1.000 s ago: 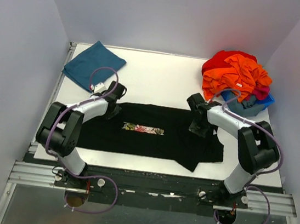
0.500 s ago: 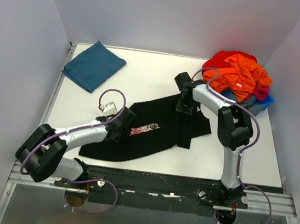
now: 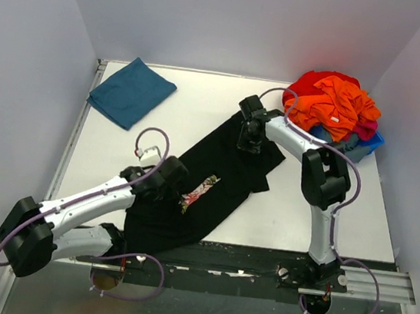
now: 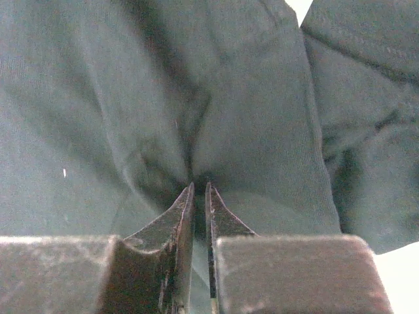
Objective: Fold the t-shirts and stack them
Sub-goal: Rotate the tshirt 90 degrees
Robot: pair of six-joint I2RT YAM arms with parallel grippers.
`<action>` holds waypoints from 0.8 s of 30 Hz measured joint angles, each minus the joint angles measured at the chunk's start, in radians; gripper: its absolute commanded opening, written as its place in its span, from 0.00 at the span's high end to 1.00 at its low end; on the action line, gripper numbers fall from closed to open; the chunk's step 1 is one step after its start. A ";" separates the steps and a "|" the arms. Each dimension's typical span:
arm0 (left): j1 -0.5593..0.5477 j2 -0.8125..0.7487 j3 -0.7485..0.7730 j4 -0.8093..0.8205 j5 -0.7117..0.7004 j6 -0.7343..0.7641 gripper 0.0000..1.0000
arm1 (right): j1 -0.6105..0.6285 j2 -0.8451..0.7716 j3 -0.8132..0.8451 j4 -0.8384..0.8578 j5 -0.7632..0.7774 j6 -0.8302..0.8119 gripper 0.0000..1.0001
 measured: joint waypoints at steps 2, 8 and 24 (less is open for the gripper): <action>0.060 -0.031 0.040 -0.006 -0.015 0.041 0.68 | -0.002 -0.066 -0.077 0.038 -0.013 -0.010 0.63; 0.251 -0.122 0.094 0.071 -0.014 0.235 0.50 | -0.034 -0.360 -0.370 0.201 -0.055 0.004 0.60; 0.338 0.074 0.101 0.420 0.126 0.449 0.41 | -0.068 -0.617 -0.907 0.468 -0.050 0.215 0.49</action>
